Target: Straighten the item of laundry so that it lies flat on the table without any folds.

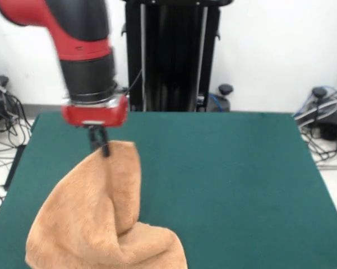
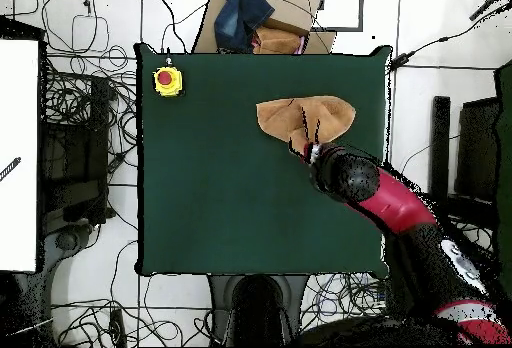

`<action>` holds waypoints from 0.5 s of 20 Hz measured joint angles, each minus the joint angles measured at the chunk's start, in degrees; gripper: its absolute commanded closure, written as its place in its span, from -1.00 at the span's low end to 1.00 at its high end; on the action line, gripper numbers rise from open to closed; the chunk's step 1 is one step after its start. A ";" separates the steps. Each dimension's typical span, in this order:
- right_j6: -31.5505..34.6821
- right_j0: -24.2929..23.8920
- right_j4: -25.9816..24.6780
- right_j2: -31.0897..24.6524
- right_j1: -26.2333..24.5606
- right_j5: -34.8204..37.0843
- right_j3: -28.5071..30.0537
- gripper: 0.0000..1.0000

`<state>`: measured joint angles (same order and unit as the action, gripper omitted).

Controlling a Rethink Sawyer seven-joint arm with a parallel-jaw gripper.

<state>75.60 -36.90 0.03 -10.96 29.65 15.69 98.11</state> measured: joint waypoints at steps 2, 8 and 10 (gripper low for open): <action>0.00 3.33 -0.02 2.32 1.13 2.44 0.45 1.00; 0.00 7.88 -0.01 5.58 3.79 5.81 2.63 1.00; 0.00 8.07 0.00 6.40 4.52 5.86 3.99 1.00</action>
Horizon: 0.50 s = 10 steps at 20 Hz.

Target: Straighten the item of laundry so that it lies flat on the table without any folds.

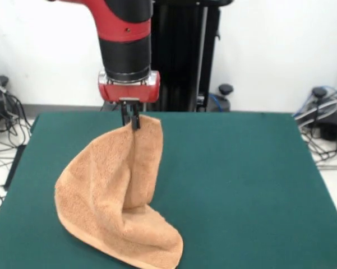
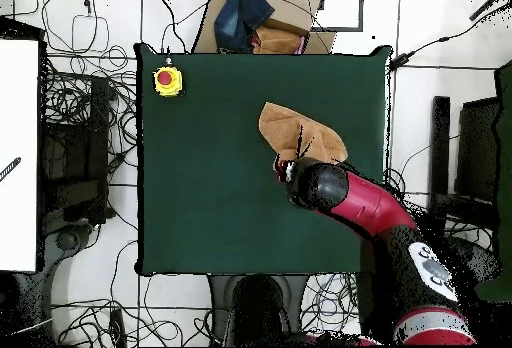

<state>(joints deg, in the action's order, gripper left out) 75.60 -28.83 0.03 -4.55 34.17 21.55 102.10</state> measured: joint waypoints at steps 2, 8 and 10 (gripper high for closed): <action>0.00 -0.18 -0.01 0.70 0.26 -0.01 0.92 1.00; 0.00 -1.85 0.00 2.20 0.36 -0.02 3.63 1.00; 0.00 -2.17 0.01 2.22 0.28 -0.02 3.87 1.00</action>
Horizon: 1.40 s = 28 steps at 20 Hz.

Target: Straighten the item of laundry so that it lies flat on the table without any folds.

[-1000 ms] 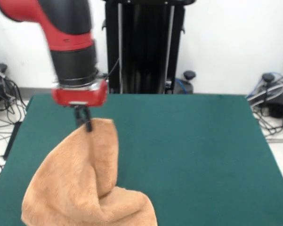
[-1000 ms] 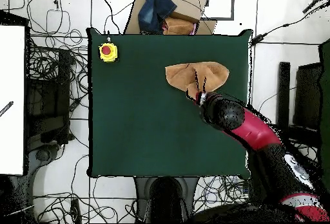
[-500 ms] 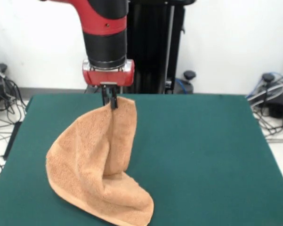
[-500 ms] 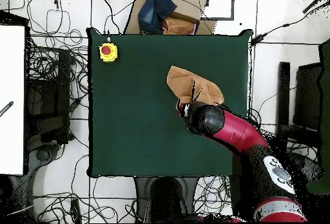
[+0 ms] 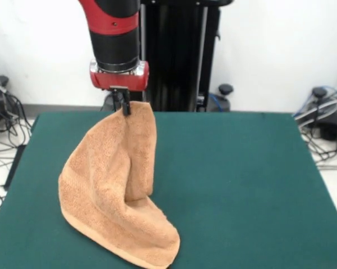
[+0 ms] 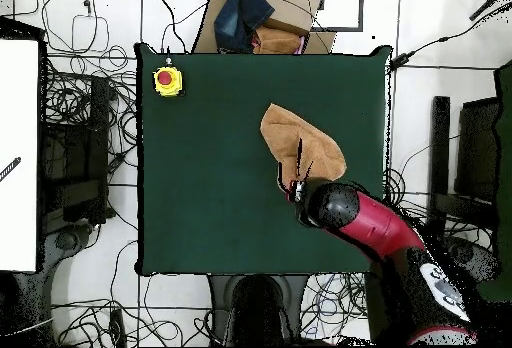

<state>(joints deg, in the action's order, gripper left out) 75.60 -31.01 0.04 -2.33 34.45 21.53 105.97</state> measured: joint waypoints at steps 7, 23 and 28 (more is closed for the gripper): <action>0.05 -1.18 0.03 0.74 0.19 -2.06 3.07 1.00; 0.06 -9.25 -4.58 5.36 -1.52 -17.50 8.87 1.00; 0.06 -12.68 -6.01 5.39 -1.80 -17.50 9.77 1.00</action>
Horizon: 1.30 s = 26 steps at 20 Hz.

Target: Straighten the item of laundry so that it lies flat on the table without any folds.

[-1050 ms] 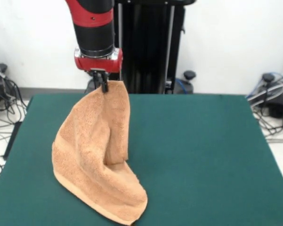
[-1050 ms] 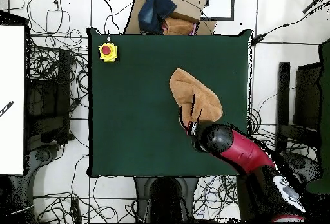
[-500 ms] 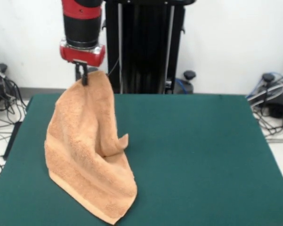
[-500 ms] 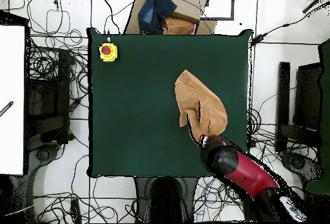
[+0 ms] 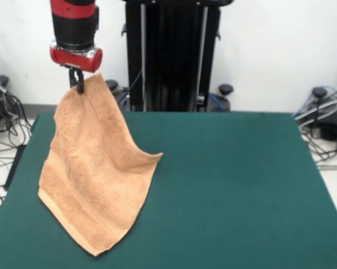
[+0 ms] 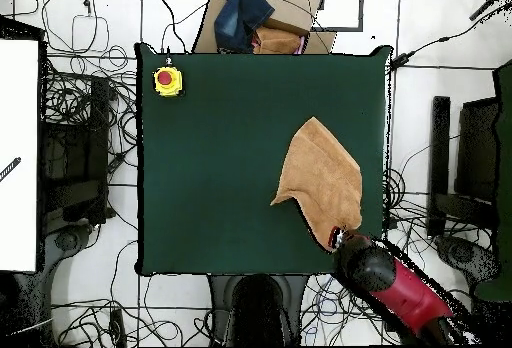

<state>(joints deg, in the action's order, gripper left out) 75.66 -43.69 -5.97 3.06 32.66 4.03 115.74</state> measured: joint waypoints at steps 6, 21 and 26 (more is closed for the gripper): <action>0.00 -0.69 -0.19 -0.02 -0.82 -0.01 1.00 1.00; 0.00 0.08 -0.17 1.09 1.26 0.11 6.90 1.00; 0.00 0.12 -0.26 2.75 4.45 0.89 7.91 1.00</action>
<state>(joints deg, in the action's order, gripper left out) 75.66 -43.57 -6.23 5.81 37.10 4.92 123.66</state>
